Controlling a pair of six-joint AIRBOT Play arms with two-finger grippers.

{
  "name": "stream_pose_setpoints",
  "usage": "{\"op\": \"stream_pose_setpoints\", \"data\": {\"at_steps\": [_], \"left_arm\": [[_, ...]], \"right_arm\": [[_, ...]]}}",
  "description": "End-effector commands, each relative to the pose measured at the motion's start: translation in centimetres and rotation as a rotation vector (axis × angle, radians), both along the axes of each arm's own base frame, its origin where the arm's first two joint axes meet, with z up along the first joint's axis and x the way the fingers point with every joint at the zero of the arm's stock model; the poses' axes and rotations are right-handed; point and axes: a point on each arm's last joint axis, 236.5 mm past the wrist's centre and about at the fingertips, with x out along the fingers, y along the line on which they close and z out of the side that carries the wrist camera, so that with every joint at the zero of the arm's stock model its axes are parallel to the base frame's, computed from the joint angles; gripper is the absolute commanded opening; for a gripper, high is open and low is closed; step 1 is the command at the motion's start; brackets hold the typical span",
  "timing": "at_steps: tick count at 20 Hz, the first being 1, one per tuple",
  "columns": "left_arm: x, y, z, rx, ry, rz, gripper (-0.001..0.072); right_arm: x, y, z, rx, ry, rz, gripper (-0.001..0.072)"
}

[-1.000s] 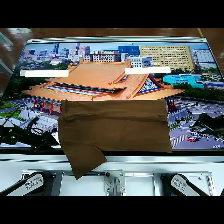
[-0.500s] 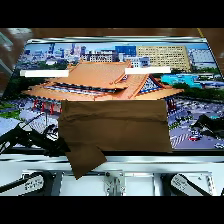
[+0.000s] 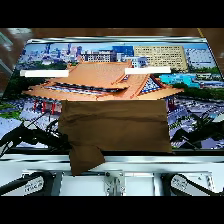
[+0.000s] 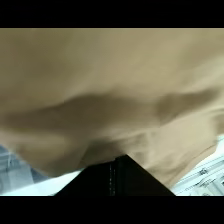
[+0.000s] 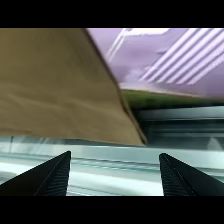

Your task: Fold the shirts.

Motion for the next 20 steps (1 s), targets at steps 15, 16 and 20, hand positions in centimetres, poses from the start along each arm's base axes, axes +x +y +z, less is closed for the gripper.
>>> {"op": "stream_pose_setpoints", "data": {"at_steps": [15, 16, 20], "left_arm": [[2.5, 0.1, 3.8, 0.011, -0.190, -0.026, 0.0041], [3.3, 0.1, 4.6, 0.005, -0.237, -0.066, 0.0040], [8.1, 1.0, 9.7, 0.016, -0.389, -0.107, 0.0039]], "right_arm": [[-0.2, 6.7, -4.6, 0.066, 0.067, 0.104, 0.0058], [0.3, 6.8, -4.1, 0.081, 0.055, 0.115, 0.0063], [5.5, 7.0, 0.7, 0.118, -0.118, 0.142, 0.0062]]}}
